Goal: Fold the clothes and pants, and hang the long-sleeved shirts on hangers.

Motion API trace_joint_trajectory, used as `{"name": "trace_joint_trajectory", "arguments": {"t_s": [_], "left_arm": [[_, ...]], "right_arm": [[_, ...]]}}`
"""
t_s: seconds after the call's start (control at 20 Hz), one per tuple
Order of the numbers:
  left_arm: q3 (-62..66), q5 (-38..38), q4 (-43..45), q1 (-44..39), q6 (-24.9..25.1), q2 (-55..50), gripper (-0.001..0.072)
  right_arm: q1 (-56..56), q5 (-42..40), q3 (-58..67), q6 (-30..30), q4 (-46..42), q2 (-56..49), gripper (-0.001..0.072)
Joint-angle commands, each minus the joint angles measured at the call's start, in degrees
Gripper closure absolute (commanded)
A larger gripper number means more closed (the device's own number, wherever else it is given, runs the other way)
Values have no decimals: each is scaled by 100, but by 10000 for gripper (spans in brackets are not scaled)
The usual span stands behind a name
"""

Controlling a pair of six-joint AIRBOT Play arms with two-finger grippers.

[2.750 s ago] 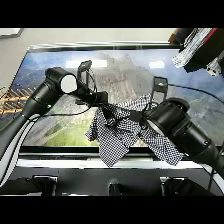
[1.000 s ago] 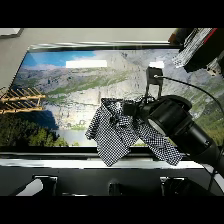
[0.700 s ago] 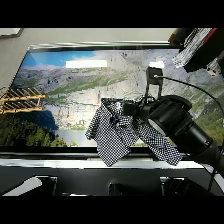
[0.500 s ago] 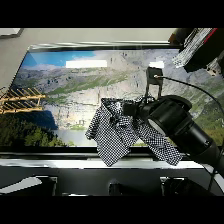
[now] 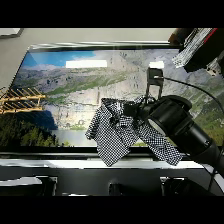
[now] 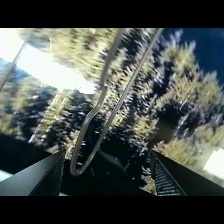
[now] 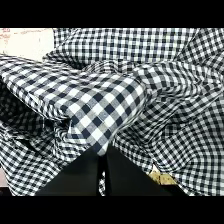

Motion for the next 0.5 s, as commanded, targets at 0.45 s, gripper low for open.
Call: {"name": "trace_joint_trajectory", "arguments": {"t_s": [0.45], "left_arm": [[-39,208,568,-232,448,-446,112]], "right_arm": [[4,144,2,-4,-46,-2,685]]}}
